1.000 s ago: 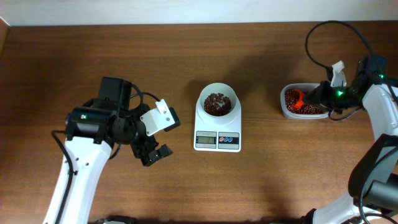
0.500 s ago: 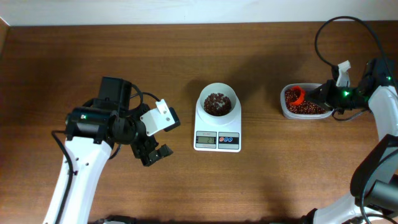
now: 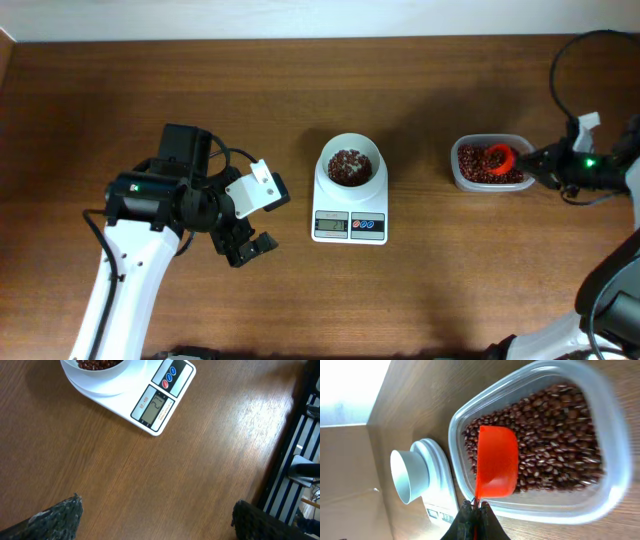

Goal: Scoop and weigh 50g on scale
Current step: 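Lift the filled orange scoop and carry it left over the scale bowl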

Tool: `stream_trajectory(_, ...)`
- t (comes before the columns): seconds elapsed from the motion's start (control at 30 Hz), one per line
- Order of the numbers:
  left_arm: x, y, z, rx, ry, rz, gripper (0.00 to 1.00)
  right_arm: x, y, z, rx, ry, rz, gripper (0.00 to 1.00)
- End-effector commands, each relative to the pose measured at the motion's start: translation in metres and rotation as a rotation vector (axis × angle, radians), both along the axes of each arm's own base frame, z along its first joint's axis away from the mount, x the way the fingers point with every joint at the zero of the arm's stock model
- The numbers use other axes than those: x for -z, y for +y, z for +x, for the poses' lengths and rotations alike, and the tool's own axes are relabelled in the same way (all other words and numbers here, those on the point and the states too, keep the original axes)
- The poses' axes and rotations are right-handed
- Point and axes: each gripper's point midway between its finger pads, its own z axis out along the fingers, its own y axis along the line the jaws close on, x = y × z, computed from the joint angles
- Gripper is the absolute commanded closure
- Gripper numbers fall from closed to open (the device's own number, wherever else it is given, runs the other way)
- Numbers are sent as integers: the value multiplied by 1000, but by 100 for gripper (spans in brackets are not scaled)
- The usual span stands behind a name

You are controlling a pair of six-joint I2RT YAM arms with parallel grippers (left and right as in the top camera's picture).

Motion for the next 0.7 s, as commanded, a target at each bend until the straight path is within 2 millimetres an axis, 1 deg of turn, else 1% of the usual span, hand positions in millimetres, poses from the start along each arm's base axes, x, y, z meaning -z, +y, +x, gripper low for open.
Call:
stream_trajectory(0.0, -6, -2, 3, 11, -15, -17, 1, -9, -4, -2, -5, -64, 63, 96)
stream_trajectory(0.17, -6, -2, 3, 11, -16, -17, 1, -15, -4, -5, 1, -74, 106, 96)
stream_trajectory(0.2, -6, -2, 3, 11, -16, -17, 1, -21, 0, -3, -13, -108, 135, 96)
stream_trajectory(0.4, -6, -2, 3, 11, -16, -17, 1, -43, 12, 2, -24, -189, 257, 96)
stream_trajectory(0.43, -6, -2, 3, 11, -16, -17, 1, -48, 17, 4, -35, -206, 283, 96)
stream_trajectory(0.53, -6, -2, 3, 11, -16, -17, 1, -50, 35, 6, -81, -205, 297, 96)
stream_trajectory(0.67, -6, -2, 3, 11, -15, -17, 1, -55, 84, 10, -208, -205, 334, 96)
